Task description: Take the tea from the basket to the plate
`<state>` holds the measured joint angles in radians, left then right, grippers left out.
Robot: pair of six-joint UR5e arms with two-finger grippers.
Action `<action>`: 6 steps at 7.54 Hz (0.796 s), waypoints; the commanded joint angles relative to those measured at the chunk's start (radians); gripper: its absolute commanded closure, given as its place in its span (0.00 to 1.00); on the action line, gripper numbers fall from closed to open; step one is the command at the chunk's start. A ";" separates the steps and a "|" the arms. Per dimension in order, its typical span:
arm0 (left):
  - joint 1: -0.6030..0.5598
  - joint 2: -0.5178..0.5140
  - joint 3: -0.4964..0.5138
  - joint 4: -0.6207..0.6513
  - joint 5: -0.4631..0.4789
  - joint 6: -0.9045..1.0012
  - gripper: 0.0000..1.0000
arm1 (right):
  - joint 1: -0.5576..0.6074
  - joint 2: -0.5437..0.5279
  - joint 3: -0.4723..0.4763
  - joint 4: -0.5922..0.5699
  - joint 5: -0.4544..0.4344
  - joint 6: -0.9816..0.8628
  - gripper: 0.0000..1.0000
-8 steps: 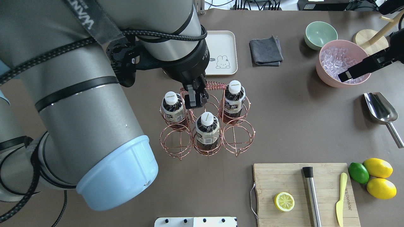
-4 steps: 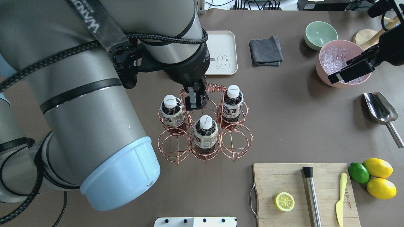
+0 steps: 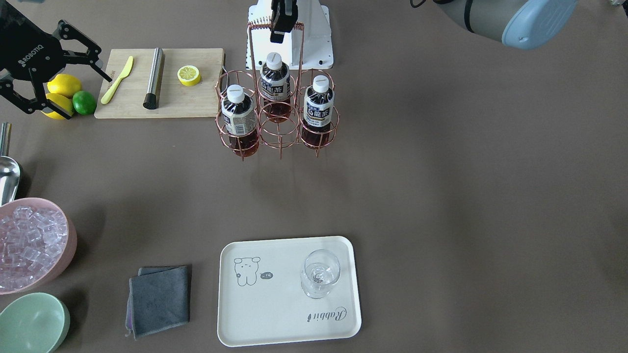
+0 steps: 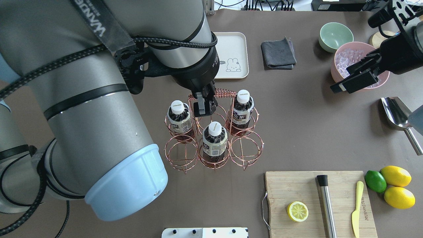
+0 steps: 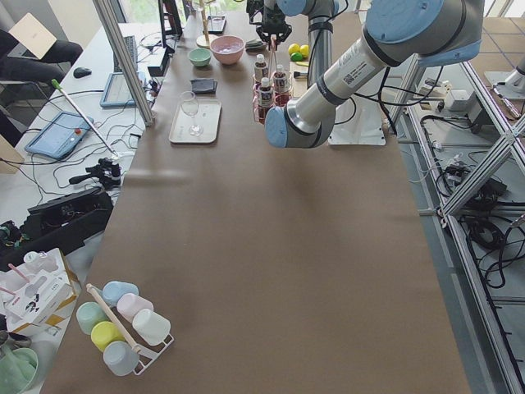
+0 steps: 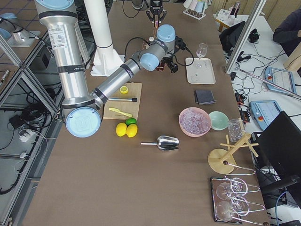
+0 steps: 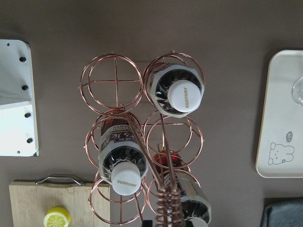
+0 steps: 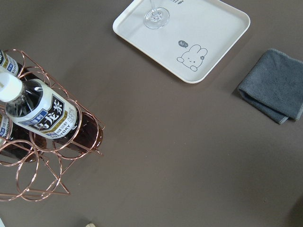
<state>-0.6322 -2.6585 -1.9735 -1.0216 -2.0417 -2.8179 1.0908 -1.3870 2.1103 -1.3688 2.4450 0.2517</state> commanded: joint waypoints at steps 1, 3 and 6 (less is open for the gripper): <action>0.000 0.002 0.004 0.001 0.002 0.001 1.00 | -0.005 0.002 -0.022 0.020 0.000 -0.002 0.00; 0.000 0.006 0.005 0.000 0.003 0.001 1.00 | -0.005 0.003 -0.024 0.066 0.003 -0.003 0.00; 0.049 0.019 0.056 -0.029 0.053 0.006 1.00 | -0.020 0.020 -0.030 0.111 -0.009 0.001 0.00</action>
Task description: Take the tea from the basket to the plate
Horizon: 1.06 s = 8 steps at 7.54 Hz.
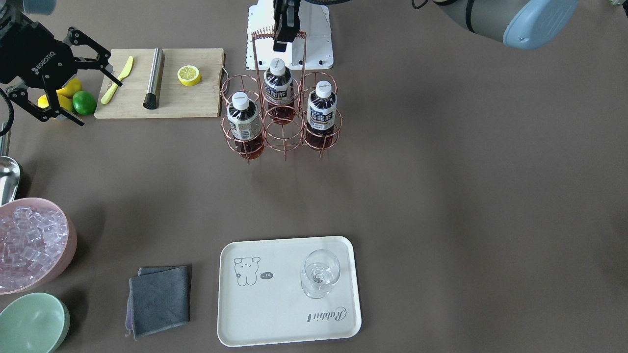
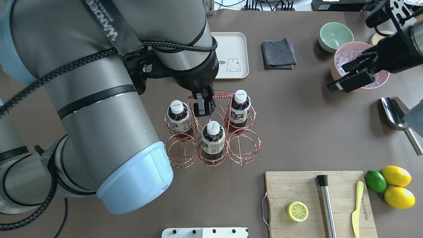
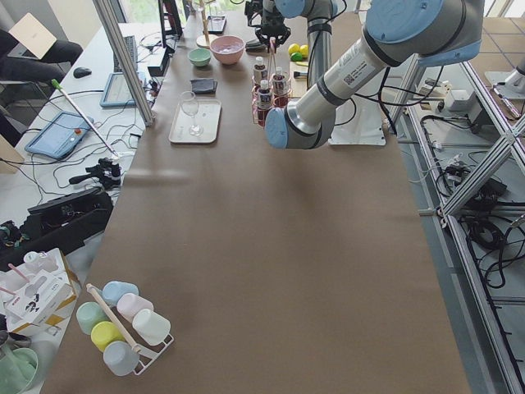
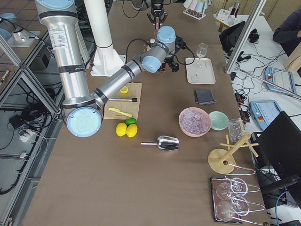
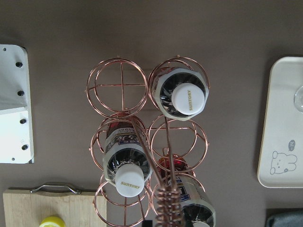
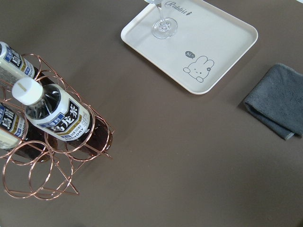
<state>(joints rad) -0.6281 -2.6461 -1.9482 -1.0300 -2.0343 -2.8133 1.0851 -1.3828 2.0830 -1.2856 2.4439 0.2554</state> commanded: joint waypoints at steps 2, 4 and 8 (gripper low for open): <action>0.071 0.011 0.034 -0.022 0.074 0.000 1.00 | -0.031 0.063 -0.011 0.028 -0.009 -0.007 0.00; 0.077 0.041 0.025 -0.051 0.074 0.000 1.00 | -0.054 0.077 -0.014 0.028 -0.040 -0.007 0.01; 0.084 0.044 0.025 -0.051 0.074 -0.002 1.00 | -0.143 0.143 -0.017 0.028 -0.141 0.007 0.08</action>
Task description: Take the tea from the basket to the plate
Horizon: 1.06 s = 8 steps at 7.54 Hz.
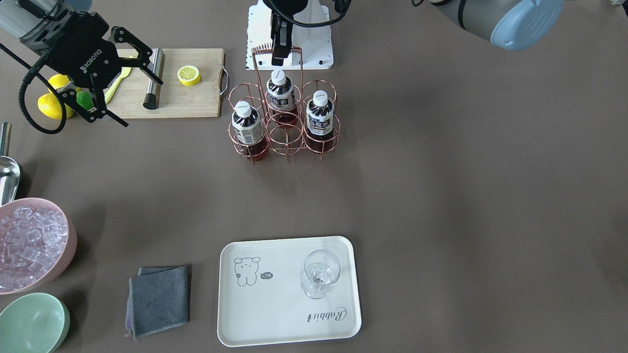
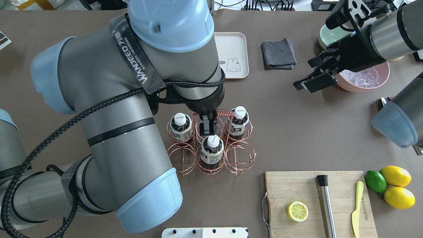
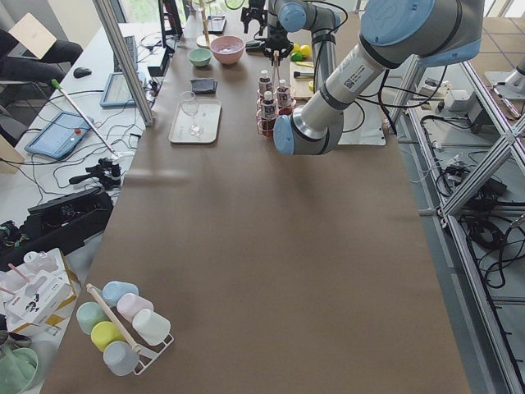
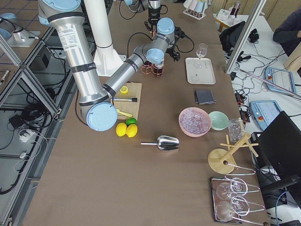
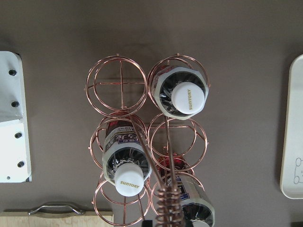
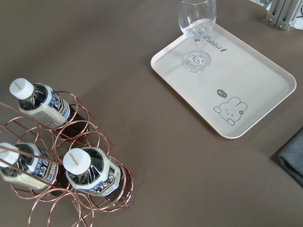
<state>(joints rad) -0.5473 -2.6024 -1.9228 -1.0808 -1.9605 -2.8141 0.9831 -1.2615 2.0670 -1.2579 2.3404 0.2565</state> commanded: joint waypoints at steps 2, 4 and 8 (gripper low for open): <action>0.006 0.013 -0.001 -0.019 0.002 -0.001 1.00 | -0.110 0.043 -0.008 0.000 -0.130 0.015 0.08; 0.020 0.018 -0.002 -0.019 0.021 -0.002 1.00 | -0.141 0.059 -0.013 0.000 -0.151 0.013 0.04; 0.027 0.018 -0.004 -0.019 0.029 -0.004 1.00 | -0.142 0.059 -0.019 0.002 -0.151 0.013 0.03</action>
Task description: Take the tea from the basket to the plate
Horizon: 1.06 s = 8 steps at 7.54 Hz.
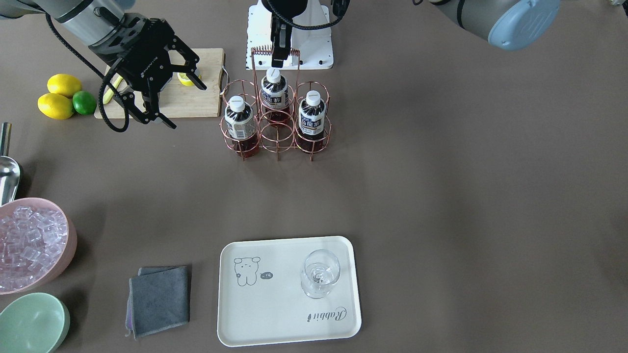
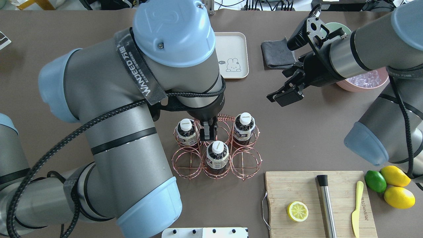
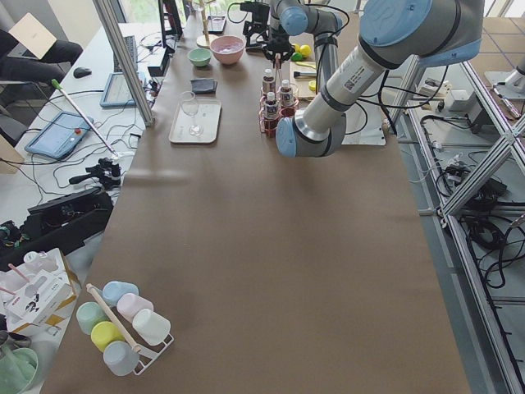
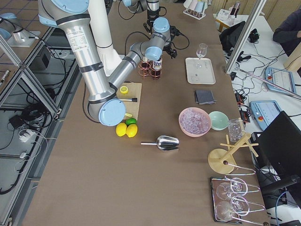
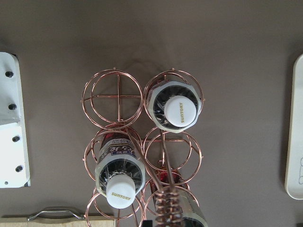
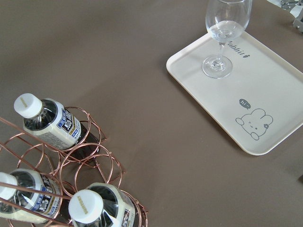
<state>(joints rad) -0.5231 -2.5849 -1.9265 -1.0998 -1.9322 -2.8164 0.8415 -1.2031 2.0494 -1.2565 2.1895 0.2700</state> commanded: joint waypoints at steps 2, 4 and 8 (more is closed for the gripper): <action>0.003 -0.001 -0.002 0.000 0.001 -0.001 1.00 | -0.057 -0.007 -0.003 0.046 -0.052 -0.002 0.03; 0.003 -0.003 -0.002 0.000 0.001 -0.001 1.00 | -0.107 -0.013 -0.009 0.104 -0.085 0.000 0.03; 0.003 -0.003 -0.006 0.000 0.002 -0.001 1.00 | -0.197 -0.070 -0.006 0.219 -0.177 -0.006 0.24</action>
<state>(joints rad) -0.5200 -2.5877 -1.9306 -1.0998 -1.9301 -2.8179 0.6673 -1.2445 2.0417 -1.0790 2.0352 0.2685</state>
